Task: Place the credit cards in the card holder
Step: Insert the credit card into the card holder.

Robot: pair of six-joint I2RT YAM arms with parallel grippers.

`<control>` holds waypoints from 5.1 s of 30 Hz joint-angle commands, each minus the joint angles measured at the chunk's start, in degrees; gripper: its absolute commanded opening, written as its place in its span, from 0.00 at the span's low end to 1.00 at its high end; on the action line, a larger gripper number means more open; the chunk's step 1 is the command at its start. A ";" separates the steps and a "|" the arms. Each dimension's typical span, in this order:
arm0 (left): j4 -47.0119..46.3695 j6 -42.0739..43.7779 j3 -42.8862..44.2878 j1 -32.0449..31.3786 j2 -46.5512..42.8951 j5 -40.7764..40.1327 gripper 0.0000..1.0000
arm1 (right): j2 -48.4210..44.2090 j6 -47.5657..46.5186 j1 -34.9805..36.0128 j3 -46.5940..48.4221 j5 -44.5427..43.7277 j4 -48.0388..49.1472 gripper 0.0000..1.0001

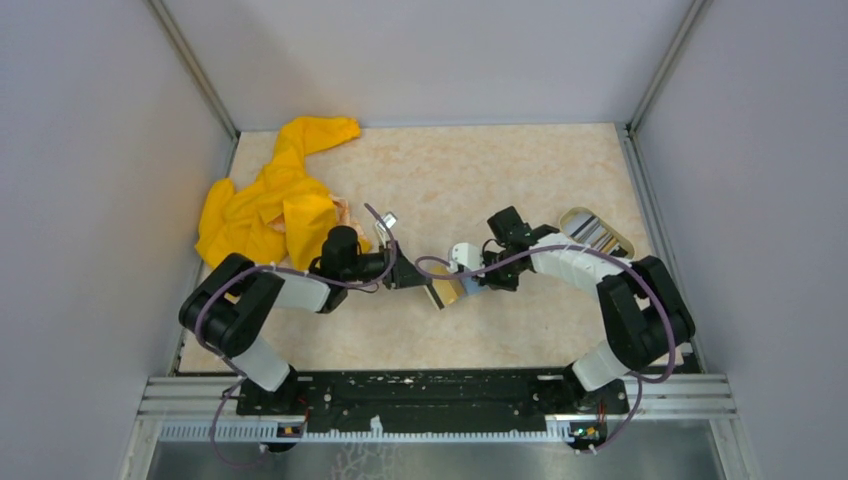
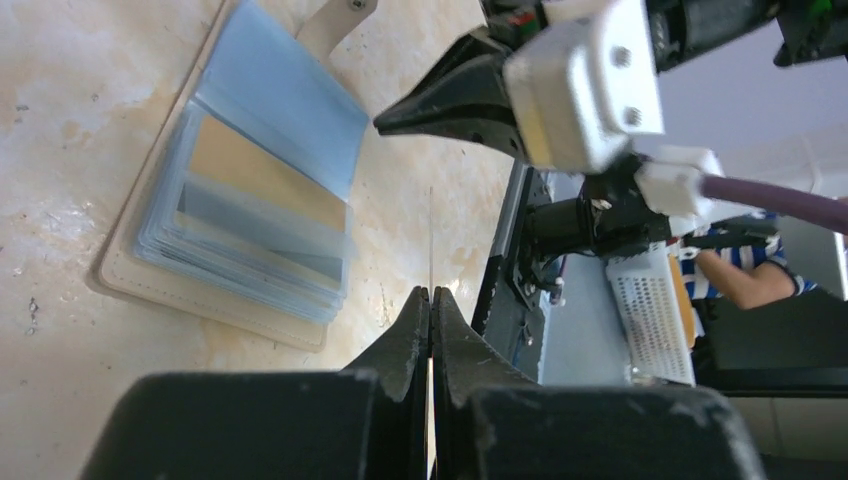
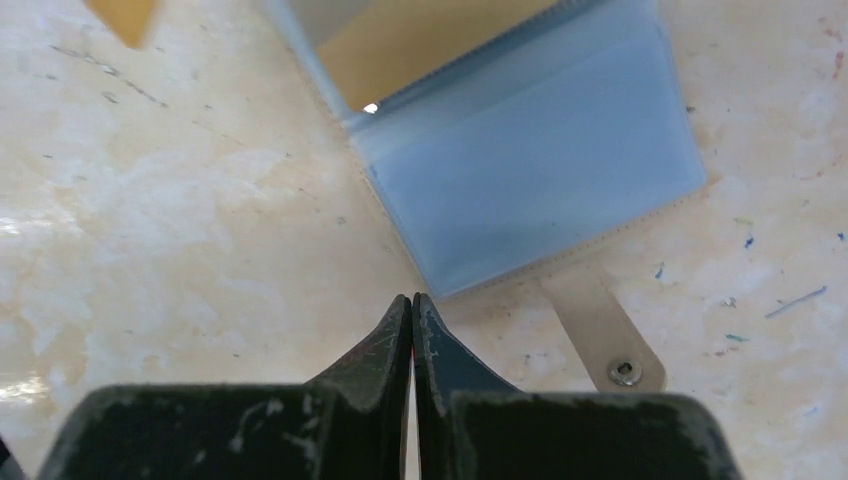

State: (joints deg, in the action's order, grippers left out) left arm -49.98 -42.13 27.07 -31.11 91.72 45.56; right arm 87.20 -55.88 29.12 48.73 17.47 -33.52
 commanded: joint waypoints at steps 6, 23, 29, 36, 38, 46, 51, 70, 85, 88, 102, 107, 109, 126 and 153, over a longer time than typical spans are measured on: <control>-9.44 -12.39 2.74 -0.02 8.49 -5.36 0.00 | -3.57 2.70 -5.82 4.64 20.46 -5.12 0.02; 4.28 -13.51 10.14 -2.74 13.69 -13.15 0.00 | -3.42 10.34 -7.55 3.93 15.11 1.03 0.01; 9.95 -12.55 11.00 -3.71 12.69 -15.10 0.00 | -3.56 10.79 -7.77 3.81 14.63 1.47 0.01; 13.07 -12.09 12.24 -4.15 13.66 -16.24 0.00 | -3.29 11.05 -7.77 3.60 13.94 1.84 0.01; 13.91 -12.10 12.71 -4.28 13.91 -16.56 0.00 | -3.29 11.14 -7.77 3.50 13.99 1.90 0.01; 19.26 -10.88 15.34 -5.50 14.25 -19.02 0.00 | -3.43 11.23 -7.77 3.52 14.08 2.05 0.01; 21.15 -10.78 16.14 -6.07 14.70 -19.54 0.00 | -3.65 11.23 -7.77 3.48 14.08 2.05 0.01; 27.87 -9.37 19.88 -6.24 15.99 -18.68 0.00 | -4.61 10.88 -7.77 3.30 14.12 2.14 0.01; 34.50 -9.18 23.54 -6.24 19.00 -18.16 0.00 | -5.27 10.75 -7.77 3.21 14.33 2.30 0.01; 35.78 -9.23 24.18 -6.26 19.70 -18.15 0.00 | -5.53 10.70 -7.77 3.19 14.49 2.31 0.01; 35.74 -8.80 27.10 -6.17 23.84 -14.75 0.00 | -6.15 10.53 -7.77 3.04 14.87 2.23 0.01; 35.71 -8.85 27.42 -6.02 24.53 -14.02 0.00 | -6.07 10.50 -7.77 2.89 15.22 2.44 0.01; 35.52 -8.94 27.23 -5.91 24.26 -13.69 0.00 | -5.83 10.65 -7.77 2.71 15.95 2.52 0.01; 33.42 -8.07 24.17 -5.06 21.08 -10.92 0.00 | -4.87 10.79 -7.70 2.78 16.89 2.47 0.01; 18.65 -10.87 24.08 -4.24 24.52 -11.34 0.00 | -4.62 10.61 -7.75 2.77 16.94 2.38 0.01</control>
State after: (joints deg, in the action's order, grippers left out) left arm -28.62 -53.43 51.37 -35.83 114.28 34.65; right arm 83.20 -45.21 21.85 51.07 32.69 -32.53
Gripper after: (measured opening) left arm 0.007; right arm 0.014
